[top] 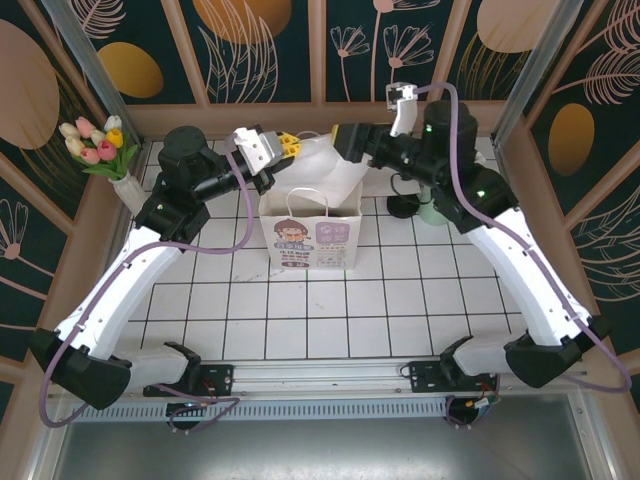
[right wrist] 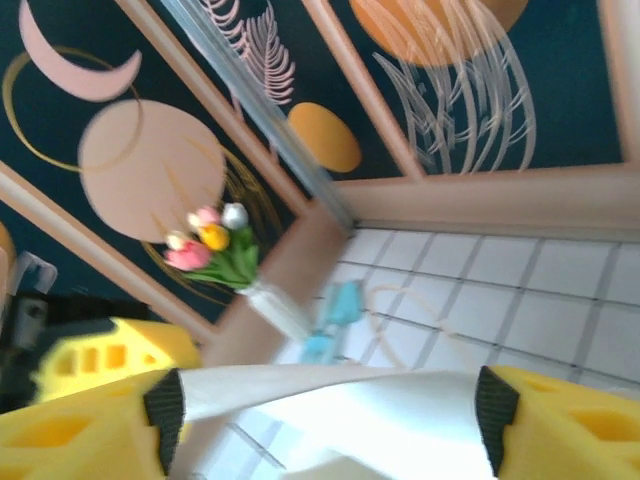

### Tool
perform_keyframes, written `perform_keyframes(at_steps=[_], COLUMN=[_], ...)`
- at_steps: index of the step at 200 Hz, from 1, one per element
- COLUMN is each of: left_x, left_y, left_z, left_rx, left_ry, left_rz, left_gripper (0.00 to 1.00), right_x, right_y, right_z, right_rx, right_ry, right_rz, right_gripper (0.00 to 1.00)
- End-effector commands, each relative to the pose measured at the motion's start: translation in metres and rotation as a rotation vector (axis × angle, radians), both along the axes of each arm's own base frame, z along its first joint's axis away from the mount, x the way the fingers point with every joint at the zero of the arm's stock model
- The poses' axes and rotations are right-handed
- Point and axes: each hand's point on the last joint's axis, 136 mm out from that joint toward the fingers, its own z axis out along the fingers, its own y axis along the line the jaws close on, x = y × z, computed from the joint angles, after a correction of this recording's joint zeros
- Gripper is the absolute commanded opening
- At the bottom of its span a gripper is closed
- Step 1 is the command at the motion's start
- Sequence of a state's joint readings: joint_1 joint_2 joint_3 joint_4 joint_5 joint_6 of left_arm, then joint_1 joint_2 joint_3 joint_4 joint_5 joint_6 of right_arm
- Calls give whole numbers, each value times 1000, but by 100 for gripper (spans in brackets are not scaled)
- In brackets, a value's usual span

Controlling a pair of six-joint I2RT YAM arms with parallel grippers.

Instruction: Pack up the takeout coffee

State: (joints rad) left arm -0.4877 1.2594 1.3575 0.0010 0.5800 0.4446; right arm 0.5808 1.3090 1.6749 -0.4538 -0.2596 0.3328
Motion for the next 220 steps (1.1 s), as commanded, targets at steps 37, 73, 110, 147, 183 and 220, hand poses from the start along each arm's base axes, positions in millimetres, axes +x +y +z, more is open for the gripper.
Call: perform_keyframes(at_steps=[37, 73, 110, 147, 183, 220], left_x=[-15, -14, -16, -20, -19, -24], left_y=[1, 2, 0, -1, 1, 7], left_z=[-3, 0, 1, 4, 5, 9], left_rx=[34, 30, 23, 18, 15, -1], left_ry=[6, 21, 44, 54, 64, 62], left_rz=[-36, -32, -47, -69, -51, -27], left_gripper=[0, 0, 0, 0, 0, 0], right_x=[-5, -6, 7, -4, -38, -38], right_y=[-64, -46, -26, 0, 36, 37], right_z=[-34, -49, -72, -73, -67, -53], right_rx=[-437, -439, -474, -490, -512, -496], right_ry=[-430, -408, -434, -465, -536, -619], right_rz=[163, 431, 496, 584, 697, 625], right_gripper=[99, 99, 95, 83, 52, 21])
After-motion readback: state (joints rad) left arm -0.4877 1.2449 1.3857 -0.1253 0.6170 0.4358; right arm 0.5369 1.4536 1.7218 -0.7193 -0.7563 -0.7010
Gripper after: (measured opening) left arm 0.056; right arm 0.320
